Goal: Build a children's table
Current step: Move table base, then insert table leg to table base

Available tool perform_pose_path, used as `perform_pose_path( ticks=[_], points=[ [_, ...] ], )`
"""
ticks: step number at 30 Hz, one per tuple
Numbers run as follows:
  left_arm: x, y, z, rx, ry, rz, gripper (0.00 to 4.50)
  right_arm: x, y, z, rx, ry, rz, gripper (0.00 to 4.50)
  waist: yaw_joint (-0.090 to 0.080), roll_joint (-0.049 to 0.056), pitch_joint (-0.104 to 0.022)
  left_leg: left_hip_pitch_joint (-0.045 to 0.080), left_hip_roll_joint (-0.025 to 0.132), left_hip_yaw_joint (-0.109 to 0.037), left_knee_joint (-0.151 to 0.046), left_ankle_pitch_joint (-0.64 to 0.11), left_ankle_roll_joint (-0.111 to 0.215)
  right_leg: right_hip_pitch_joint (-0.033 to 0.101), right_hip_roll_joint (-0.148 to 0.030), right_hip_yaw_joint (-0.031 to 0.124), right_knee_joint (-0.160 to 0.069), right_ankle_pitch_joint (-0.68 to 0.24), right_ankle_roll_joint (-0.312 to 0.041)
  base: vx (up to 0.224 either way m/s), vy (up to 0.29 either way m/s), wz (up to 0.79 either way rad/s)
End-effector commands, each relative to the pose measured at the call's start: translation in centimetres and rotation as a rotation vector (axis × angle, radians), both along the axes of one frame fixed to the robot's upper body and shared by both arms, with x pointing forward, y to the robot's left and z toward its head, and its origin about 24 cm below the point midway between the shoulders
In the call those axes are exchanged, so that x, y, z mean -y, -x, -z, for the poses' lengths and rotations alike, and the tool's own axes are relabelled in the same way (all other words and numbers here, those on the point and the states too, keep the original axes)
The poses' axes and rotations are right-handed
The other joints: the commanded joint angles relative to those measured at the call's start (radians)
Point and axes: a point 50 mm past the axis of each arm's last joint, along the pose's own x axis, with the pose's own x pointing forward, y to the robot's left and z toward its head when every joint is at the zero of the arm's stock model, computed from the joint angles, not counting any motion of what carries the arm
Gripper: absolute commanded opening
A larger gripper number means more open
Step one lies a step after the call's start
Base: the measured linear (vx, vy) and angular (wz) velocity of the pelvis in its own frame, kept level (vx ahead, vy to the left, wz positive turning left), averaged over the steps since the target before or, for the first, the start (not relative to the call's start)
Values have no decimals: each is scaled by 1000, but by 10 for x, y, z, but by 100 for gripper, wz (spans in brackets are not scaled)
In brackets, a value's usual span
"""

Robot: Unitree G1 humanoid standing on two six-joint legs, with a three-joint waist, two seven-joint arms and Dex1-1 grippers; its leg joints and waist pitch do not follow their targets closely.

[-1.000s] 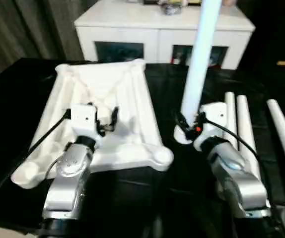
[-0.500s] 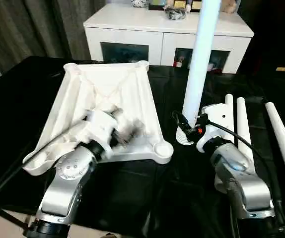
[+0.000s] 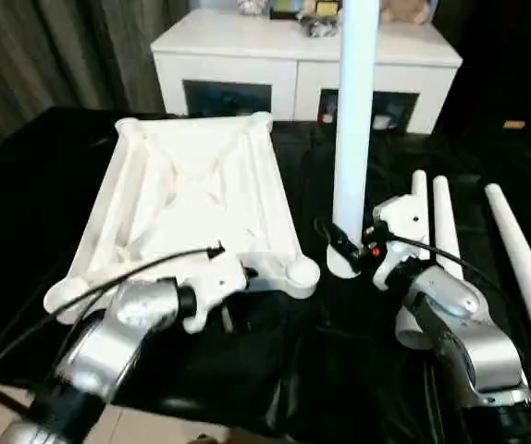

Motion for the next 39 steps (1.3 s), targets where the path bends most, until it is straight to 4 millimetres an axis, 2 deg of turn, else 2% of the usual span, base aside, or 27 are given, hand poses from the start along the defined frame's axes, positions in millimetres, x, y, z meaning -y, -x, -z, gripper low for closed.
perform_pose_path(
  ticks=[1, 3, 6, 9, 11, 12, 15, 17, 18, 21, 22, 25, 28, 31, 34, 38, 39],
  points=[
    [-2, -3, -3, -9, 18, 8, 352, 1, -3, -6, 29, -6, -7, 185, 2, -5, -48, 28, 69, -28, -103, -478, -44, 12, -68, 40, -93, -402, -152, 0, 0, 0],
    [-4, -8, -4, -19, 24, 13, 326, 1, -2, -5, 27, -7, -13, 185, 0, -5, -50, 22, 68, -27, -103, -451, -38, 17, -70, 39, -91, -385, -154, 0, 0, 0],
    [-9, -12, -4, -48, 23, 29, 312, 1, -3, -4, 26, -9, -16, 185, 2, -6, -52, 23, 69, -24, -101, -424, -31, 17, -71, 40, -89, -365, -161, 0, 0, 0],
    [-12, -14, -4, -70, 26, 34, 293, 1, -3, -4, 26, -10, -15, 185, 3, -6, -56, 19, 71, -22, -100, -381, -20, 21, -70, 38, -82, -302, -181, 0, 0, 0],
    [-15, -16, -4, -86, 20, 38, 282, 1, -3, -4, 26, -14, -13, 185, 2, -7, -57, 18, 71, -19, -98, -372, -14, 22, -70, 37, -81, -302, -187, 0, 0, 0],
    [-17, -18, -5, -93, 19, 37, 265, 1, -4, -3, 26, -15, -10, 185, 4, -9, -62, 15, 71, -15, -95, -329, -3, 24, -71, 37, -78, -261, -195, 0, 0, 0],
    [-19, -19, -6, -105, 7, 46, 241, 1, -4, -4, 27, -16, -11, 185, 7, -5, -67, 10, 72, -9, -89, -245, 19, 29, -69, 34, -68, -152, -219, 18, -4, -1],
    [-21, -20, -8, -109, 3, 51, 241, 1, -4, -4, 28, -16, -12, 185, 8, -6, -69, 10, 73, -8, -86, -214, 28, 32, -69, 32, -62, -103, -231, 60, -9, -3],
    [-21, -20, -8, -109, 3, 51, 221, 1, -4, -4, 28, -16, -12, 185, 8, -4, -73, 9, 73, -5, -80, -155, 48, 36, -67, 30, -52, -14, -251, 62, -3, -3],
    [-27, -17, -6, -140, -51, 80, 195, 0, -3, -4, 30, -17, -14, 185, 7, -1, -77, 9, 72, -3, -75, -107, 70, 40, -64, 27, -43, 64, -271, 38, 3, -2],
    [-27, -17, -6, -142, -55, 81, 181, 0, -3, -4, 31, -17, -14, 185, 7, -2, -77, 13, 72, -1, -73, -96, 79, 39, -63, 27, -42, 90, -280, 0, 0, 0],
    [-29, -15, -5, -151, -66, 80, 159, -1, -3, -3, 31, -17, -15, 185, 9, -3, -73, 16, 76, 4, -75, -122, 84, 38, -65, 28, -47, 47, -290, 0, 0, 0],
    [-31, -12, -3, -160, -80, 82, 151, -2, -4, -3, 30, -17, -15, 185, 11, -2, -65, 22, 79, 7, -83, -206, 53, 32, -64, 31, -57, -70, -275, 0, 0, 0],
    [-32, -10, -2, -165, -86, 79, 110, -3, -5, -3, 31, -19, -16, 185, 14, -3, -62, 26, 81, 7, -88, -266, 14, 29, -66, 34, -63, -150, -254, 0, 0, 0],
    [-31, -9, -1, -158, -91, 74, 94, -4, -5, -3, 31, -21, -16, 185, 15, -4, -61, 25, 80, 7, -90, -277, 1, 26, -65, 35, -65, -172, -237, 0, 0, 0],
    [-28, -8, 2, -135, -99, 64, 57, -6, -5, -3, 31, -24, -17, 185, 16, -4, -63, 23, 79, 7, -90, -267, 0, 26, -65, 35, -65, -166, -228, 0, 0, 0],
    [-27, -8, 4, -126, -107, 65, 48, -6, -5, -3, 32, -25, -18, 185, 17, -1, -64, 23, 79, 7, -89, -260, 0, 26, -65, 35, -64, -154, -228, 0, 0, 0]
  ],
)
